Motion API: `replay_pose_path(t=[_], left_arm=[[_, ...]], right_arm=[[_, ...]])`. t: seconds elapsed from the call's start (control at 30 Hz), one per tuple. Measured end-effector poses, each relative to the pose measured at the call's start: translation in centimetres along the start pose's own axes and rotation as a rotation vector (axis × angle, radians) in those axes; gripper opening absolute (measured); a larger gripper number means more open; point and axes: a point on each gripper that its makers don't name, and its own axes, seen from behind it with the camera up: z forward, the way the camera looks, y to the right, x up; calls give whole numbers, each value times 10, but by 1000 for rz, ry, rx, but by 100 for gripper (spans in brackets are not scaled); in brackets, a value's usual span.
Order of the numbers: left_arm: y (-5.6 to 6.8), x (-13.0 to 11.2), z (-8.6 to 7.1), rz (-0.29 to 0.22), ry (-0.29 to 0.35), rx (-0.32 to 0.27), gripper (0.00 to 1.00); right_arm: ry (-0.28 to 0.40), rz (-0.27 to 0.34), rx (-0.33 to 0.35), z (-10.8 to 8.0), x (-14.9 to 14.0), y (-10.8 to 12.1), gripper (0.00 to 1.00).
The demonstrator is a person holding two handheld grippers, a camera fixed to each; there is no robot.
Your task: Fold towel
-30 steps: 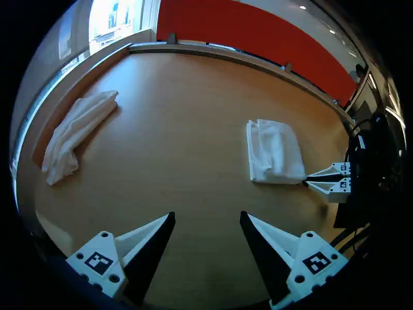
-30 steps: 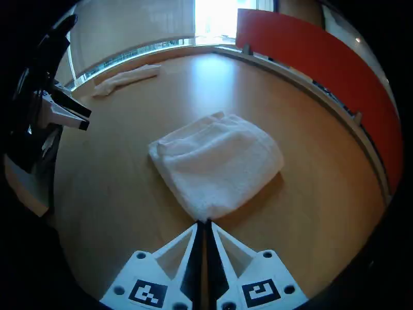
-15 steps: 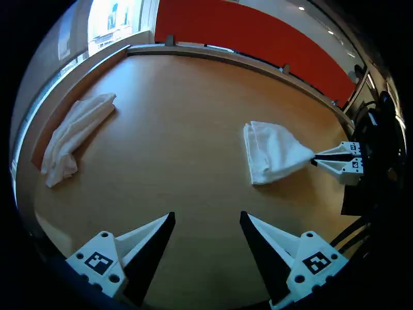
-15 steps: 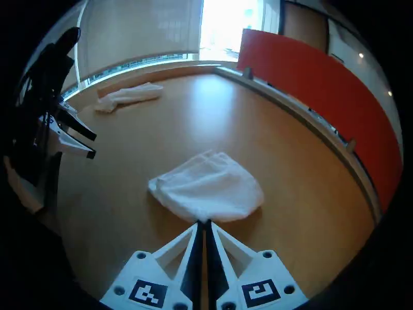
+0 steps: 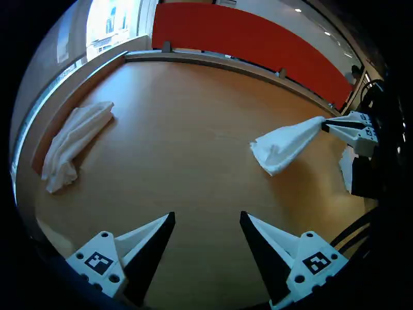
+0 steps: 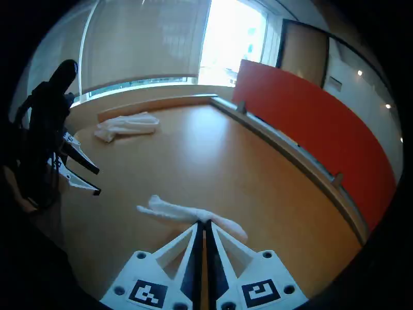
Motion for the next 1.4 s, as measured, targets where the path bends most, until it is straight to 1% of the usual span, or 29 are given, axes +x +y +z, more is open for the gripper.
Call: replay_pose_path(t=[0.17, 0.27, 0.53, 0.87, 1.07, 1.4], left_arm=[[5, 6, -1, 4, 12, -6, 93], [8, 9, -2, 6, 18, -11, 93], [16, 12, -2, 15, 24, -20, 93], [26, 12, 0, 32, 21, -28, 93], [30, 12, 2, 40, 17, -30, 93], [37, 10, 6, 59, 8, -30, 93]], right_arm=[[23, -9, -16, -13, 17, 10, 3], [25, -18, -28, -21, 20, 17, 3], [29, -12, -61, -46, 18, 40, 3], [52, 16, -111, -78, 18, 79, 3], [61, 46, -139, -100, 12, 102, 3], [49, 82, -199, -132, -11, 145, 3]])
